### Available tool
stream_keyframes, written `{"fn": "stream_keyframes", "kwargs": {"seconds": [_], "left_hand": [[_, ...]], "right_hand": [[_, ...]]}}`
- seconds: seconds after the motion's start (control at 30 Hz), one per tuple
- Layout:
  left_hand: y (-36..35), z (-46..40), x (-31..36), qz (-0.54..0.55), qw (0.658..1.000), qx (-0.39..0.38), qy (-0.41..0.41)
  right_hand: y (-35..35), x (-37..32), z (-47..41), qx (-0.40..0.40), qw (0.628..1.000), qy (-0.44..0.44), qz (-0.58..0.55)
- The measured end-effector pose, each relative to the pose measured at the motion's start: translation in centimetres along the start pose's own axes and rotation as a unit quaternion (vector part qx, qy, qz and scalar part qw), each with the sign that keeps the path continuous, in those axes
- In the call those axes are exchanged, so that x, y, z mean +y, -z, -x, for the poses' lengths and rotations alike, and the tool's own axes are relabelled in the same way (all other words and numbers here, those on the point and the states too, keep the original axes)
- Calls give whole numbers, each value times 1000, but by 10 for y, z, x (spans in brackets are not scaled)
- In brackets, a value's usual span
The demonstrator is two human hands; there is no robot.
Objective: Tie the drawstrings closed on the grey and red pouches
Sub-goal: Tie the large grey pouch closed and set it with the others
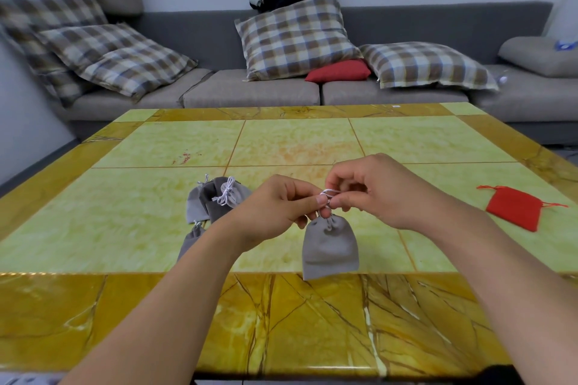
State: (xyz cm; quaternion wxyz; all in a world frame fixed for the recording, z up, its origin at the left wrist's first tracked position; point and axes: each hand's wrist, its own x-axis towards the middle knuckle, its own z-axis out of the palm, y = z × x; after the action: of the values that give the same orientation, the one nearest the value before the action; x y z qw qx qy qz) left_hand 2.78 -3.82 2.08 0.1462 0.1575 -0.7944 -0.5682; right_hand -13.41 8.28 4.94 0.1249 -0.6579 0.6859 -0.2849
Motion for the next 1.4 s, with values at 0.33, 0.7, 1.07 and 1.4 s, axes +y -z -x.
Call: {"fn": "stream_keyframes", "kwargs": {"seconds": [0.33,0.7,1.07,1.4], "left_hand": [[-7,-7,0,83,995,49,28],[-3,-4,0,52,998,-9,37],[-6,-8,1,89,996,-17,11],[-2,-5,6,120,991,38,-43]], "right_hand": [[0,-1,5,-1,1000,-1,19],[4,-10,9,-68,994,-37,75],[12,-1,16,-14,993,-41,-106],[-8,12,1,105,979,-19,-174]]}}
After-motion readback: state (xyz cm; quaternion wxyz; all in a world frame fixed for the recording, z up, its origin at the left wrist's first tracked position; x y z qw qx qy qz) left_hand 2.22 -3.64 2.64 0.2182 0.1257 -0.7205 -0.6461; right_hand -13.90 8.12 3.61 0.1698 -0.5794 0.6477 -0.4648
